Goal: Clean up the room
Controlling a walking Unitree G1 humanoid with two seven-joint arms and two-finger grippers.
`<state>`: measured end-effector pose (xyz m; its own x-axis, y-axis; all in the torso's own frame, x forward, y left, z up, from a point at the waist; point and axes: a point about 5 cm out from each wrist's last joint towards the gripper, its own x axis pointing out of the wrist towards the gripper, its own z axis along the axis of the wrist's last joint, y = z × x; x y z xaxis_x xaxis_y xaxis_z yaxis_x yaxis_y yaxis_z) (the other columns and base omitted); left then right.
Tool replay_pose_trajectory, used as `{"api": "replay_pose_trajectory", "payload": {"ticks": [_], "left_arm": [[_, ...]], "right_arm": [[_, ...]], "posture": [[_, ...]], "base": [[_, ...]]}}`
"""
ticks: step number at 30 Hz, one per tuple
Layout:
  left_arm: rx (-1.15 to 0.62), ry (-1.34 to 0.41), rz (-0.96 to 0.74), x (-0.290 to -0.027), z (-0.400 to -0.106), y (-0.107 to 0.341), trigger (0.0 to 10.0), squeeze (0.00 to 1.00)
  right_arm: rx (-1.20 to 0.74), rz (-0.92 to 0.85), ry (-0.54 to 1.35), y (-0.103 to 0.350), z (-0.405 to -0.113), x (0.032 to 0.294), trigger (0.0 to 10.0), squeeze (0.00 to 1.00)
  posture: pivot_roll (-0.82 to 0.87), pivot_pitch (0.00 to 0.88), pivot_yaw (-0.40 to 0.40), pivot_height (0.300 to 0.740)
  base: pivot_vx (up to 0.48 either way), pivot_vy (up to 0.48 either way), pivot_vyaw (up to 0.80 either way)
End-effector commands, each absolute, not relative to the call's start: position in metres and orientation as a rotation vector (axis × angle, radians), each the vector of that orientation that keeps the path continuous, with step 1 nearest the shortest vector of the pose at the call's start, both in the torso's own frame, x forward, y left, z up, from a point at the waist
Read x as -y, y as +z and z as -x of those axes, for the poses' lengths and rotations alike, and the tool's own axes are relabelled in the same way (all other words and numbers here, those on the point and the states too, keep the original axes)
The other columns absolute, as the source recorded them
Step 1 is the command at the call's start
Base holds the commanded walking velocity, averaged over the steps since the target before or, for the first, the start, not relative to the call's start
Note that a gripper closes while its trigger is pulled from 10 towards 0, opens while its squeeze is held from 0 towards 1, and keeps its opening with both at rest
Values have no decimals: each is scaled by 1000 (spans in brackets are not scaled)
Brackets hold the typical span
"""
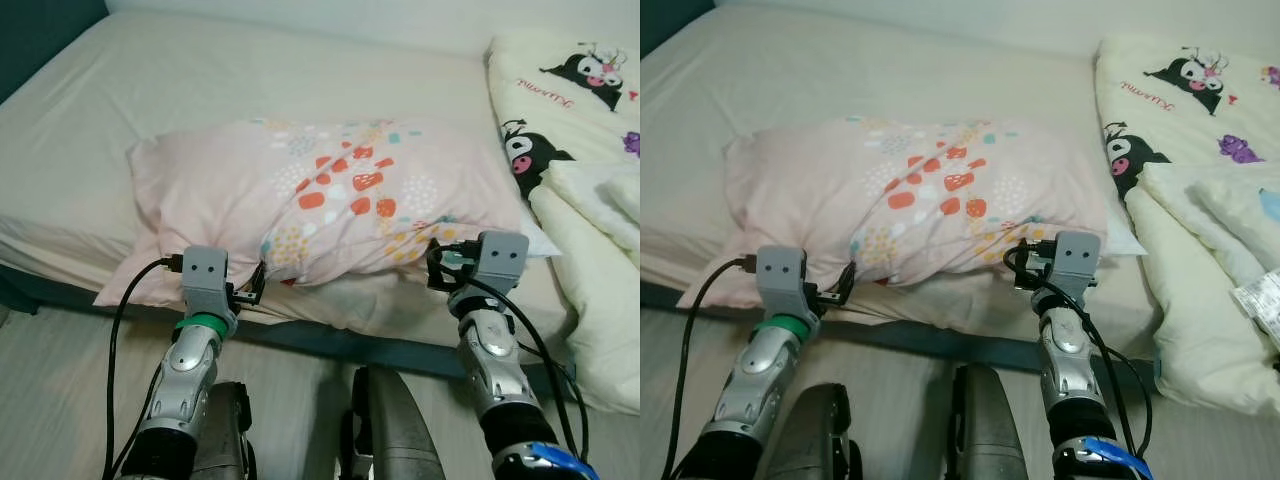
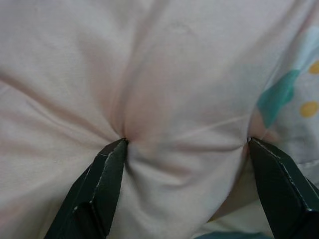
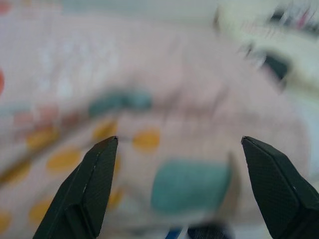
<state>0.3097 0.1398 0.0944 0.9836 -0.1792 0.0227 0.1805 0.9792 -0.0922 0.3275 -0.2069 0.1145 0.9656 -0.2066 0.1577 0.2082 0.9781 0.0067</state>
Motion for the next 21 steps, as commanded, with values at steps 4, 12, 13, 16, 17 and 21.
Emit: {"api": "replay_pose_trajectory", "payload": {"ticks": [4, 12, 13, 16, 17, 21], "left_arm": [[38, -213, 130, -143, -310, 101, 10000, 0], [84, -299, 135, -151, -307, 115, 10000, 0], [84, -299, 135, -151, -307, 115, 10000, 0], [94, -339, 115, -148, -305, 118, 10000, 0], [101, -355, 101, -144, -304, 119, 10000, 0], [103, -361, 100, -142, -304, 120, 10000, 0]], "right_arm": [[174, 86, -358, 126, -324, 235, 10000, 0], [206, -77, -343, 149, -334, 267, 10000, 0], [206, -77, -343, 149, -334, 267, 10000, 0], [175, -113, -339, 147, -335, 280, 10000, 796], [149, -171, -342, 144, -335, 291, 10000, 1000], [142, -213, -347, 143, -334, 295, 10000, 1000]], "posture": [[17, 176, 9, 618], [12, 187, 9, 618], [12, 187, 9, 618], [15, 189, 9, 618], [20, 189, 7, 618], [21, 190, 6, 618]], "base": [[0, 0, 0], [0, 0, 0], [0, 0, 0], [0, 0, 0], [0, 0, 0], [0, 0, 0]]}}
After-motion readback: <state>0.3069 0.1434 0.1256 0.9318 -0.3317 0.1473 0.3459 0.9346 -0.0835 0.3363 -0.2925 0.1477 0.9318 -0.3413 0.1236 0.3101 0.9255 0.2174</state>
